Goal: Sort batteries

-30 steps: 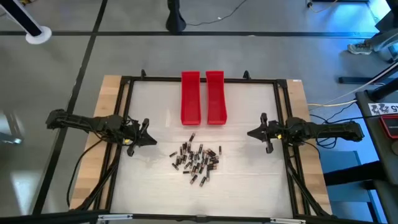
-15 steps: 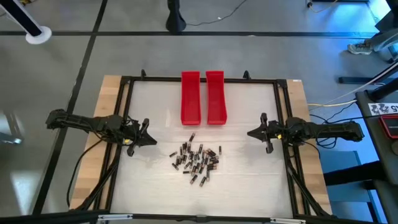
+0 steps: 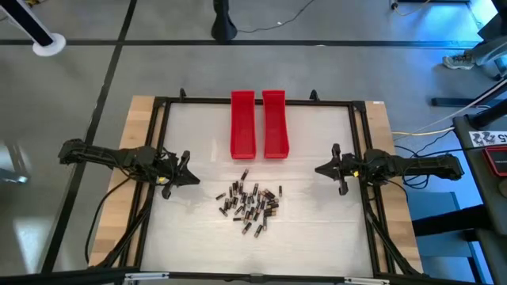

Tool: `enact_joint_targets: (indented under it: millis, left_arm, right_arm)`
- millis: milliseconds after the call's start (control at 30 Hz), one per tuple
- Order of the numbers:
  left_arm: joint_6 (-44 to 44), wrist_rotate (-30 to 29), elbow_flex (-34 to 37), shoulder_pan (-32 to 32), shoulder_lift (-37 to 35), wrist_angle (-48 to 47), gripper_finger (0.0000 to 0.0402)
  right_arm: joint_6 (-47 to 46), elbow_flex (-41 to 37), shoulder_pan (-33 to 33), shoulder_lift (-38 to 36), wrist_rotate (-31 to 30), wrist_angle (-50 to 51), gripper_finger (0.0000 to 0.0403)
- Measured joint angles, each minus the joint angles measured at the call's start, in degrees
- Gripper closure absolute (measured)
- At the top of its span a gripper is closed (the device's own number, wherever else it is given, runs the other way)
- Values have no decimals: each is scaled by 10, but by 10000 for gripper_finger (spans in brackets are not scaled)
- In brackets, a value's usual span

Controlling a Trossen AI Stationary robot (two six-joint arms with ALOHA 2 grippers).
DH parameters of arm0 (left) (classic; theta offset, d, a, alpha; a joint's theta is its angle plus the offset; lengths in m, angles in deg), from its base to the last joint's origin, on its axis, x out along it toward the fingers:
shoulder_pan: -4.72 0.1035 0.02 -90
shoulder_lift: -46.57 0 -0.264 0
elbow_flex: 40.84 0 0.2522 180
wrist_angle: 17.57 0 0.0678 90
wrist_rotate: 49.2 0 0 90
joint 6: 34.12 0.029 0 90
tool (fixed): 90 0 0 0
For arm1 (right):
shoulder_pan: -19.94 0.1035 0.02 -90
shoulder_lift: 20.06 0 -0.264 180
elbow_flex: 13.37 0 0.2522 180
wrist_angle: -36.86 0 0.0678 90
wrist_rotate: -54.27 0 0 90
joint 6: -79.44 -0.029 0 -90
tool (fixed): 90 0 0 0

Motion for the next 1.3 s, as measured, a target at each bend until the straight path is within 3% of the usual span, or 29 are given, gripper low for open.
enact_joint_targets:
  millis: [1300]
  left_arm:
    - [19,0,0,0,0,0,382]
  right_arm:
    - [0,0,0,0,0,0,377]
